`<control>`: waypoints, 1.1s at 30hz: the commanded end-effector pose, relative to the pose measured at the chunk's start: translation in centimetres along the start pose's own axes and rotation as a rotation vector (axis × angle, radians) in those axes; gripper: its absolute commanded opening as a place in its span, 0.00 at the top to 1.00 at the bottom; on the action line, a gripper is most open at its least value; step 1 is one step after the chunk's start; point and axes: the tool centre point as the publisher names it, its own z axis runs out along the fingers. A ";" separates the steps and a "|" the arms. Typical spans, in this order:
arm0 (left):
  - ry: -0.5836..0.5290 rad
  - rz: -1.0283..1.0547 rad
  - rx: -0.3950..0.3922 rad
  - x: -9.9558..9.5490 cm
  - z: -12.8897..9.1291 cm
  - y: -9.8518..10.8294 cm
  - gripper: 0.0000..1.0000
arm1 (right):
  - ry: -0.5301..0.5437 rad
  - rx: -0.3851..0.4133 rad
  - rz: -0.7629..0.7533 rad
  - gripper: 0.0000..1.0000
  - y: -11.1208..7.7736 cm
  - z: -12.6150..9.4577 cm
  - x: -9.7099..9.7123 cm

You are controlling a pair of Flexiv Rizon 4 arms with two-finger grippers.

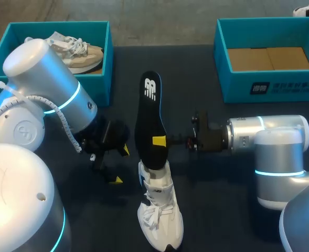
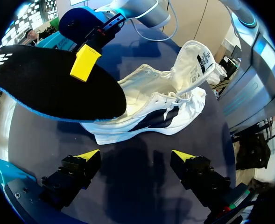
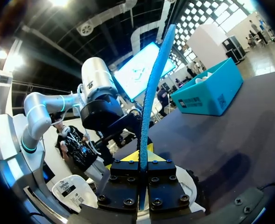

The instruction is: Take the shoe out of the shoebox, open the shoe tongue, remove and reinsert the insole, then place the shoe into the shoebox

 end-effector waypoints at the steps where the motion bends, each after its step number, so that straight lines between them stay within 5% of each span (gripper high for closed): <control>1: -0.003 0.000 0.001 0.2 0.0 0.1 0.00 | -0.017 0.006 0.002 1.00 -0.2 0.6 0.3; 33: -0.003 0.000 0.001 0.2 0.0 0.1 0.00 | -0.089 0.025 0.061 1.00 -2.2 0.3 0.4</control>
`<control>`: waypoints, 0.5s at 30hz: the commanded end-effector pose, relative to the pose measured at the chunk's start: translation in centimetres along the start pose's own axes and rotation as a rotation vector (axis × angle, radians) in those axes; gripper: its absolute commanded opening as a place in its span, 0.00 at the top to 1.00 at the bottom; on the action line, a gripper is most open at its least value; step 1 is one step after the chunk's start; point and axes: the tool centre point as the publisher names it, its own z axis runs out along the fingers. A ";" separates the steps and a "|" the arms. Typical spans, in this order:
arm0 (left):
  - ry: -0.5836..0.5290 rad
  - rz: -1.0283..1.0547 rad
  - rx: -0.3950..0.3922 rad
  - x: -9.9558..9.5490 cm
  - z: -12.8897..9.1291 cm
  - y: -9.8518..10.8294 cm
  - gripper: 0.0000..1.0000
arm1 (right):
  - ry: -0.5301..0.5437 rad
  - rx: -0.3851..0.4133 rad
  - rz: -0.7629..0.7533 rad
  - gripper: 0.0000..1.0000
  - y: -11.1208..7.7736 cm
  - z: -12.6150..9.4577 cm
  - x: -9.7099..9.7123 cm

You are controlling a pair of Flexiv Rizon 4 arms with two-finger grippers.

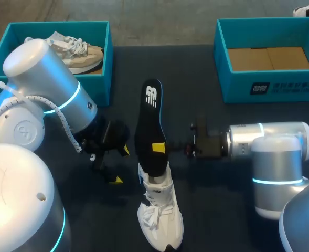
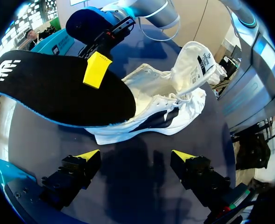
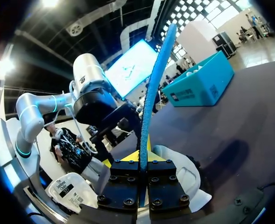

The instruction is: Take the shoe out of the shoebox, open the shoe tongue, remove and reinsert the insole, then place the shoe into the shoebox

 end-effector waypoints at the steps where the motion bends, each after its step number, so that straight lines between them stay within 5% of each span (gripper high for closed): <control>1: -0.003 0.000 0.001 0.2 0.0 0.1 0.00 | -0.005 0.003 0.004 1.00 -0.4 0.1 0.3; 15: -0.003 0.000 0.001 0.2 0.0 0.1 0.00 | -0.011 -0.016 0.020 1.00 -1.7 0.2 0.4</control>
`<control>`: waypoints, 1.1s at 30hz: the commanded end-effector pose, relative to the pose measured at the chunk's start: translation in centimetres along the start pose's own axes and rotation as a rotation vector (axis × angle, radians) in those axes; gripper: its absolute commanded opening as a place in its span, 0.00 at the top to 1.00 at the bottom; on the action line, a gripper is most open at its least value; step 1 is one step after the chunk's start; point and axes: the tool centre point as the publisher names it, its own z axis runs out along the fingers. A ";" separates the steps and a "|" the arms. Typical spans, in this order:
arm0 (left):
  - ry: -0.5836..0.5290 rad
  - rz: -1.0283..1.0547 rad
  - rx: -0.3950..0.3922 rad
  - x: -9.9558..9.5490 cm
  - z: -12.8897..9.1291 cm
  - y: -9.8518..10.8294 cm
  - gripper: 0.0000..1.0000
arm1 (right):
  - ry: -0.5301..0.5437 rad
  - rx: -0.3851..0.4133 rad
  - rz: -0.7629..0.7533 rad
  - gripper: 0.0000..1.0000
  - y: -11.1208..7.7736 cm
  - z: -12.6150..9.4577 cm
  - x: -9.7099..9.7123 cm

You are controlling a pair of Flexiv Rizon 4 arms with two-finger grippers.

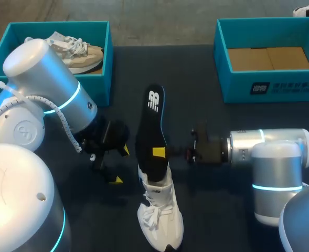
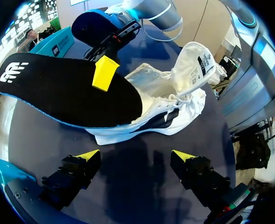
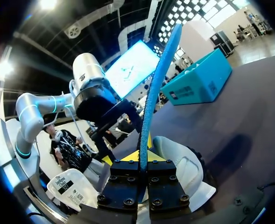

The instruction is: Take the shoe out of the shoebox, open the shoe tongue, remove and reinsert the insole, then place the shoe into the shoebox

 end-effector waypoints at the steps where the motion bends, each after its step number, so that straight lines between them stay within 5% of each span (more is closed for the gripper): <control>1: -0.003 0.000 0.001 0.2 0.0 0.1 0.00 | -0.005 -0.002 0.000 1.00 -0.5 0.2 0.2; 33: -0.003 0.000 0.001 0.2 0.0 0.1 0.00 | 0.040 0.047 0.051 1.00 -3.6 0.0 1.6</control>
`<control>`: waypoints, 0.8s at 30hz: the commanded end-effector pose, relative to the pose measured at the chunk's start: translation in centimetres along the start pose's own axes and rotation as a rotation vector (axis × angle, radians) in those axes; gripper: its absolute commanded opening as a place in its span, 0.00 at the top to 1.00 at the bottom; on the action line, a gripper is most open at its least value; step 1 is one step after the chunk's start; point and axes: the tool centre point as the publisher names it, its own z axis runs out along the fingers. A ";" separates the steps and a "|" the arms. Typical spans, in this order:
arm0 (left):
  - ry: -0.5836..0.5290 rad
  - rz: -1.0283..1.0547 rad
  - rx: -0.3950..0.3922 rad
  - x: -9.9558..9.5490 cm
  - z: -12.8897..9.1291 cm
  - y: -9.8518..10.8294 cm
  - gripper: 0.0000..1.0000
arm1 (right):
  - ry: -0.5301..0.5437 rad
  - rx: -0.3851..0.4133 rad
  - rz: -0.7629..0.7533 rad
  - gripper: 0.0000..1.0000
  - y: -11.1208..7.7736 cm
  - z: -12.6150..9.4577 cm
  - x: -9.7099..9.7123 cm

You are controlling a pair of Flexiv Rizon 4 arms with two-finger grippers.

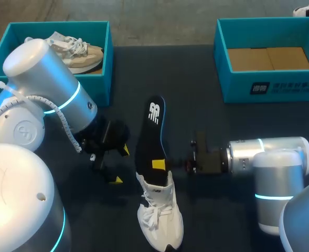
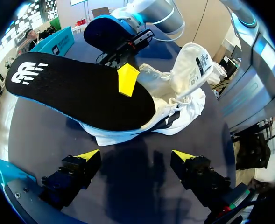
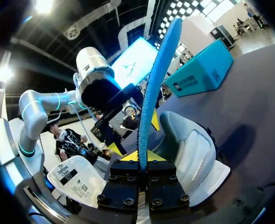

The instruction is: Take the shoe out of the shoebox, open the shoe tongue, remove and reinsert the insole, then place the shoe into the shoebox

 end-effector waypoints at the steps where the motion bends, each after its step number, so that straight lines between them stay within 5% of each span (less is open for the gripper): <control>1: -0.003 0.000 0.001 0.2 0.0 0.1 0.00 | -0.002 0.018 0.011 1.00 -0.6 0.0 0.3; 19: -0.003 0.000 0.001 0.2 0.0 0.1 0.00 | 0.006 0.029 0.016 1.00 -0.5 0.2 0.6; 21: -0.003 0.000 0.001 0.2 0.0 0.1 0.00 | 0.007 0.030 0.014 0.83 -0.4 0.2 0.6; 24: -0.003 0.000 0.001 0.2 0.0 0.1 0.00 | 0.008 0.032 0.010 0.82 -0.3 0.2 0.7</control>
